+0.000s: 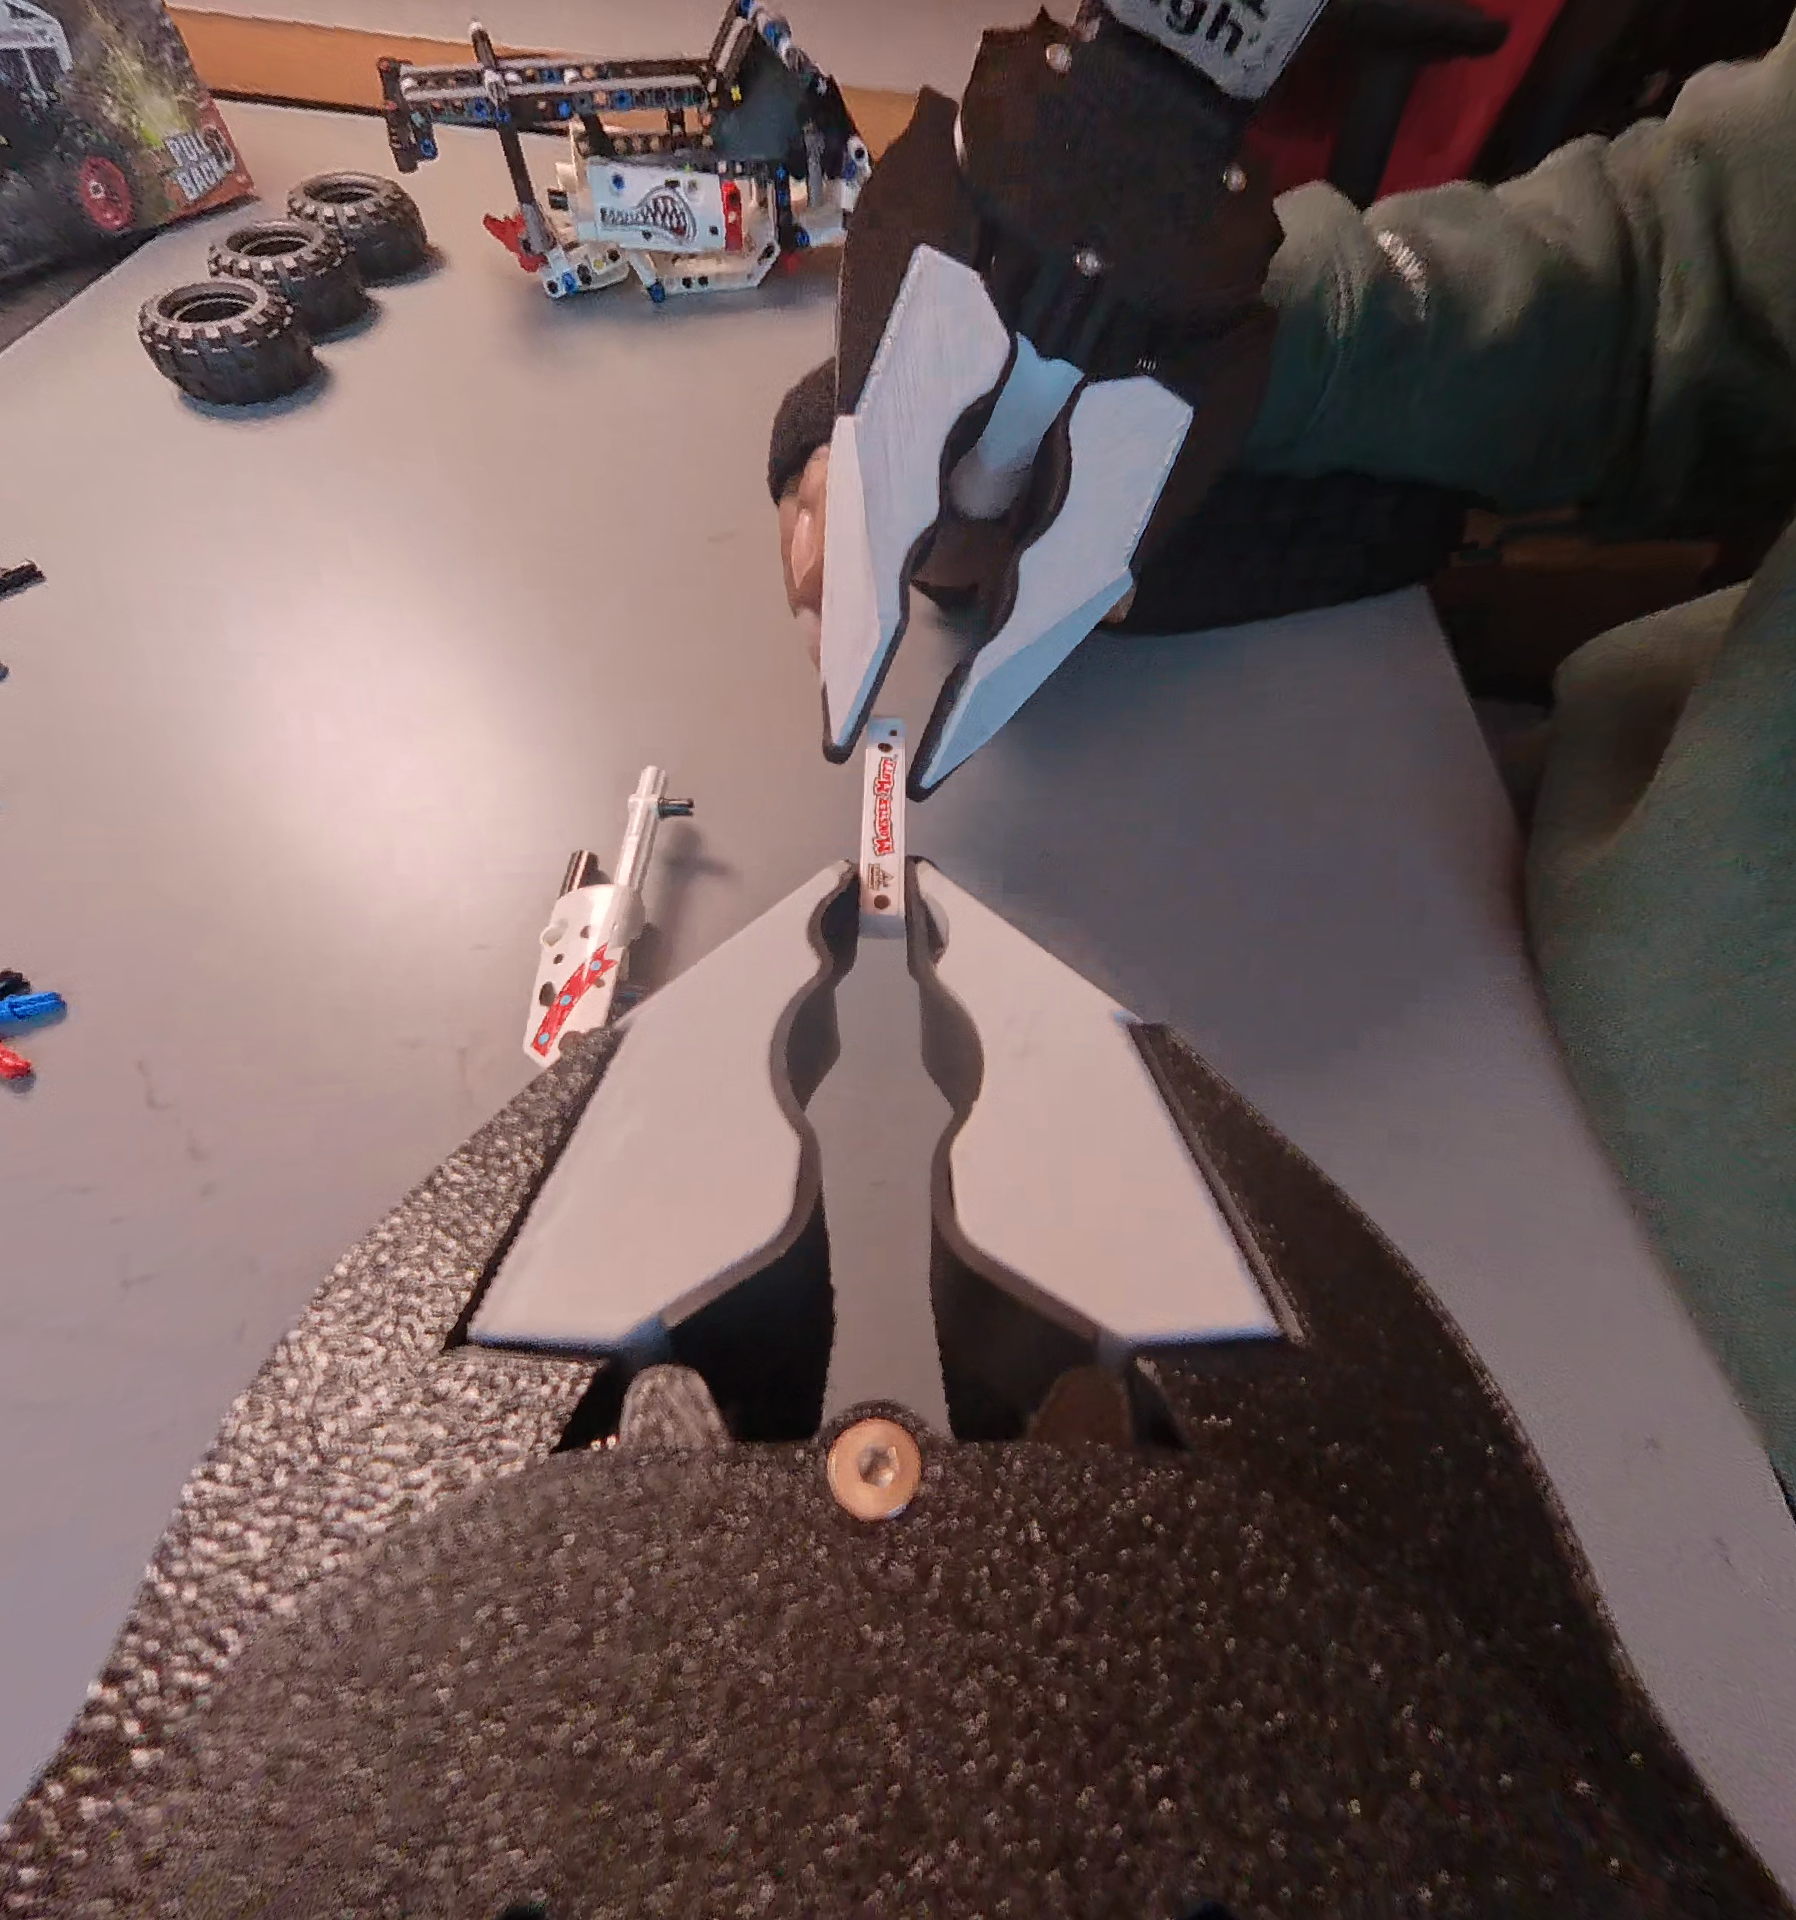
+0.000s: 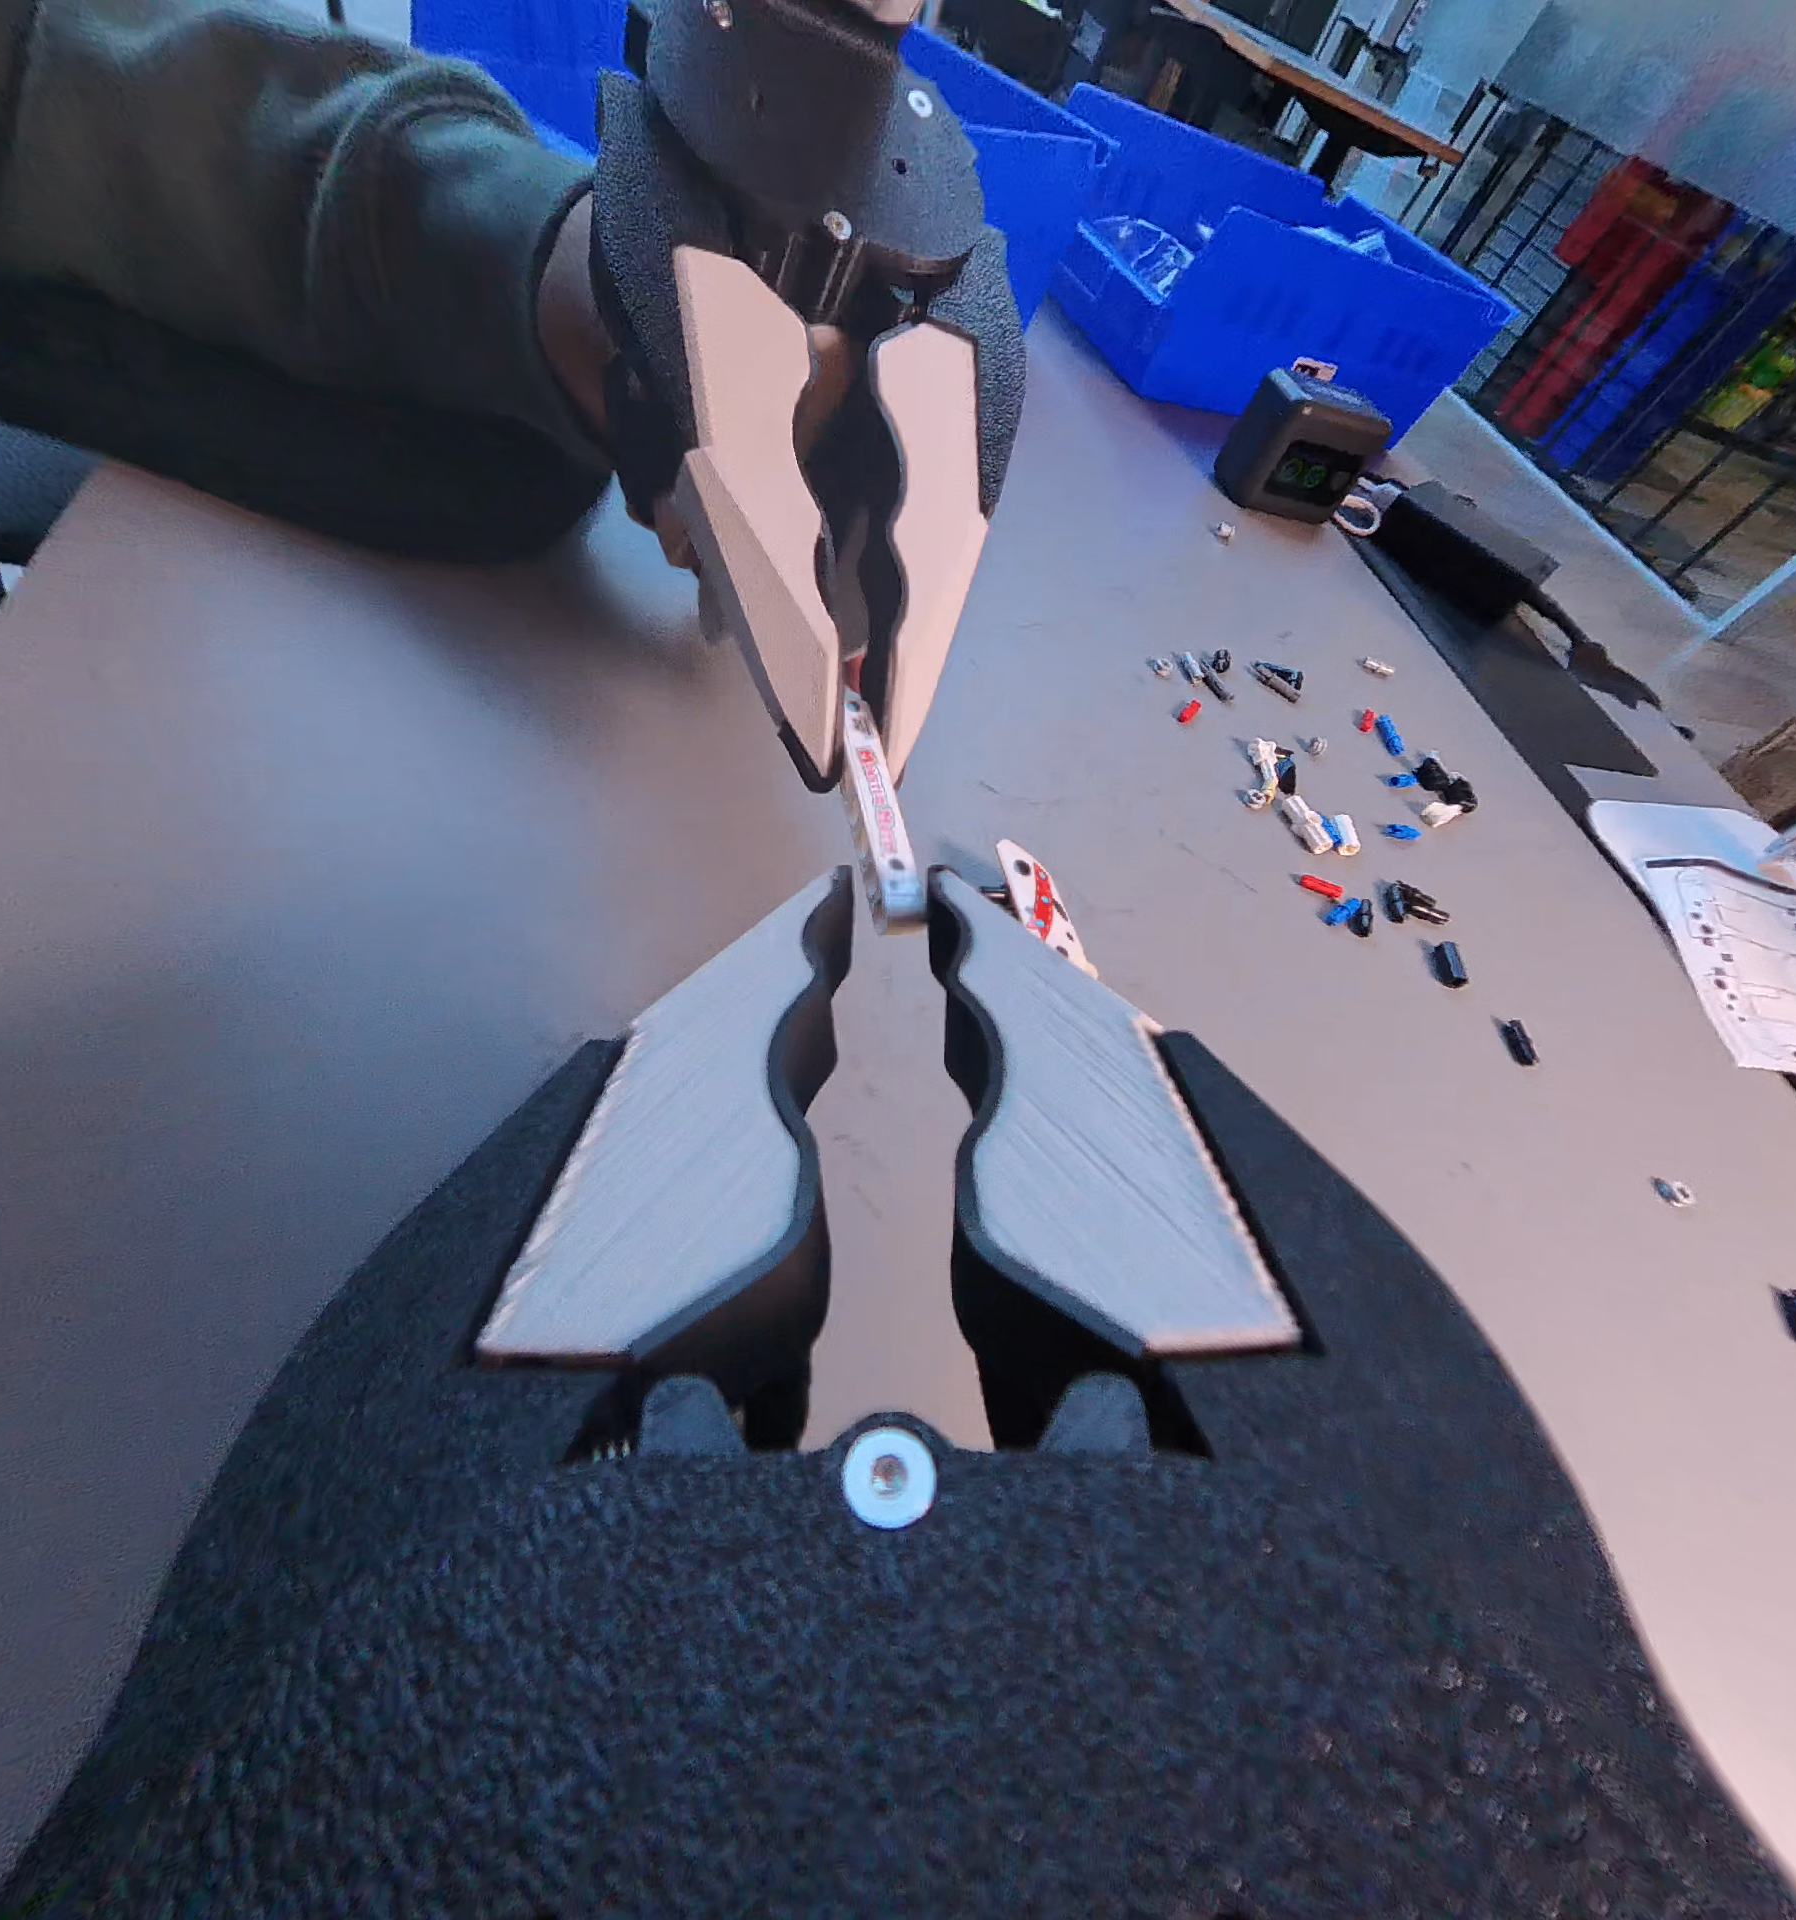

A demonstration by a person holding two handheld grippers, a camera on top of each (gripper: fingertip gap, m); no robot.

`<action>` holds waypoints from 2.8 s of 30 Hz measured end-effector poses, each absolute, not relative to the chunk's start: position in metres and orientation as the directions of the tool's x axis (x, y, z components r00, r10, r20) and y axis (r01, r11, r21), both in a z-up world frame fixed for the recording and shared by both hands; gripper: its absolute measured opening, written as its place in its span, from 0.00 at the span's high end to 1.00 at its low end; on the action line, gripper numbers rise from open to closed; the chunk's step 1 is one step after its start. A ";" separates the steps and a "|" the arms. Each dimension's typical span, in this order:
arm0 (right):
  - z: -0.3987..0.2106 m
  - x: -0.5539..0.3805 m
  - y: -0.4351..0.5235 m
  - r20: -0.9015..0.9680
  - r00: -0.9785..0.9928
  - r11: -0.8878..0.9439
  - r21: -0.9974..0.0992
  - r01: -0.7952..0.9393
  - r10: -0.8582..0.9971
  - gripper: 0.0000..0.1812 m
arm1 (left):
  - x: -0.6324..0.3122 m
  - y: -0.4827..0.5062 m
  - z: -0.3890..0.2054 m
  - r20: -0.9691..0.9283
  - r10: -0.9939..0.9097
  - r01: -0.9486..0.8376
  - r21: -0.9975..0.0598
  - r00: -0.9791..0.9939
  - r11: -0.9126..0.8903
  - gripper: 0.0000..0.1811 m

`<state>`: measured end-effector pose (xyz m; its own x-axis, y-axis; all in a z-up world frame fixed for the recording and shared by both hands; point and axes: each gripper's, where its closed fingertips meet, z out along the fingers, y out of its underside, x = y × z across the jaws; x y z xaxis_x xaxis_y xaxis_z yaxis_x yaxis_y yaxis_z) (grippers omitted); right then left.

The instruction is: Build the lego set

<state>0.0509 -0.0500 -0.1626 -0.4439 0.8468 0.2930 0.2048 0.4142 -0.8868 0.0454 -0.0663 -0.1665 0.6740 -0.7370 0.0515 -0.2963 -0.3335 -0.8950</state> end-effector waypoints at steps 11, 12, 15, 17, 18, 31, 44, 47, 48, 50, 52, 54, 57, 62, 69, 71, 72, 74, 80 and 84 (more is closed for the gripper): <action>-0.182 0.053 -0.046 0.335 -0.458 0.489 -0.828 0.275 0.824 0.95 | 0.039 -0.066 -0.189 -0.013 -0.739 -0.397 -0.850 0.673 -0.346 0.95; -0.183 0.053 -0.045 0.331 -0.457 0.487 -0.827 0.280 0.825 0.95 | 0.038 -0.066 -0.190 -0.018 -0.738 -0.405 -0.845 0.674 -0.349 0.96; -0.183 0.053 -0.043 0.331 -0.449 0.484 -0.827 0.286 0.830 0.95 | 0.037 -0.066 -0.194 -0.015 -0.737 -0.413 -0.836 0.676 -0.361 0.95; -0.186 0.053 -0.042 0.342 -0.449 0.499 -0.814 0.297 0.826 0.95 | 0.034 -0.065 -0.198 -0.025 -0.729 -0.428 -0.823 0.684 -0.374 0.93; -0.187 0.053 -0.042 0.342 -0.451 0.501 -0.811 0.301 0.824 0.96 | 0.032 -0.064 -0.200 -0.027 -0.725 -0.432 -0.818 0.688 -0.380 0.92; -0.202 0.051 -0.028 0.376 -0.435 0.544 -0.749 0.378 0.818 0.96 | 0.017 -0.058 -0.194 0.006 -0.678 -0.364 -0.840 0.735 -0.402 0.81; -0.213 0.041 -0.032 0.343 -0.551 0.603 -0.687 0.406 0.761 0.96 | -0.006 -0.044 -0.192 -0.147 -0.597 -0.415 -0.844 0.788 -0.340 0.84; -0.221 0.038 -0.029 0.365 -0.592 0.662 -0.619 0.422 0.718 0.96 | -0.013 -0.042 -0.196 -0.207 -0.578 -0.463 -0.819 0.789 -0.339 0.85; -0.221 0.037 -0.029 0.365 -0.600 0.667 -0.619 0.415 0.712 0.96 | -0.016 -0.041 -0.198 -0.220 -0.573 -0.474 -0.812 0.790 -0.341 0.85; -0.221 0.036 -0.032 0.353 -0.599 0.655 -0.631 0.415 0.719 0.96 | -0.018 -0.041 -0.200 -0.225 -0.572 -0.481 -0.805 0.789 -0.347 0.85; -0.221 0.035 -0.033 0.361 -0.586 0.649 -0.642 0.409 0.726 0.96 | -0.017 -0.042 -0.200 -0.217 -0.579 -0.480 -0.804 0.786 -0.350 0.85; -0.220 0.036 -0.034 0.354 -0.579 0.636 -0.655 0.407 0.735 0.93 | -0.015 -0.043 -0.202 -0.216 -0.591 -0.489 -0.798 0.777 -0.352 0.85; -0.204 0.039 -0.029 0.266 -0.560 0.541 -0.734 0.410 0.785 0.90 | -0.010 -0.046 -0.203 -0.205 -0.619 -0.498 -0.794 0.759 -0.348 0.85; -0.191 0.042 0.006 0.174 -0.530 0.457 -0.756 0.468 0.830 0.91 | 0.005 -0.054 -0.206 -0.167 -0.680 -0.508 -0.792 0.714 -0.338 0.84; -0.201 0.008 0.010 0.160 -0.576 0.504 -0.700 0.506 0.802 0.81 | 0.032 -0.050 -0.204 -0.186 -0.733 -0.545 -0.788 0.654 -0.286 0.84; -0.208 0.001 0.003 0.133 -0.609 0.517 -0.683 0.515 0.782 0.77 | 0.042 -0.045 -0.209 -0.219 -0.745 -0.592 -0.757 0.630 -0.277 0.84; -0.211 -0.002 0.001 0.108 -0.623 0.516 -0.678 0.524 0.775 0.77 | 0.045 -0.042 -0.213 -0.231 -0.751 -0.615 -0.737 0.618 -0.280 0.84; -0.219 -0.004 0.000 0.072 -0.639 0.515 -0.665 0.542 0.766 0.80 | 0.045 -0.038 -0.222 -0.246 -0.752 -0.650 -0.697 0.612 -0.302 0.84; -0.223 0.018 0.015 0.072 -0.626 0.528 -0.616 0.584 0.777 0.87 | 0.030 -0.051 -0.225 -0.248 -0.758 -0.690 -0.639 0.602 -0.339 0.94; -0.222 0.039 0.019 0.130 -0.559 0.518 -0.586 0.623 0.819 0.87 | 0.013 -0.059 -0.225 -0.198 -0.700 -0.631 -0.642 0.686 -0.436 0.94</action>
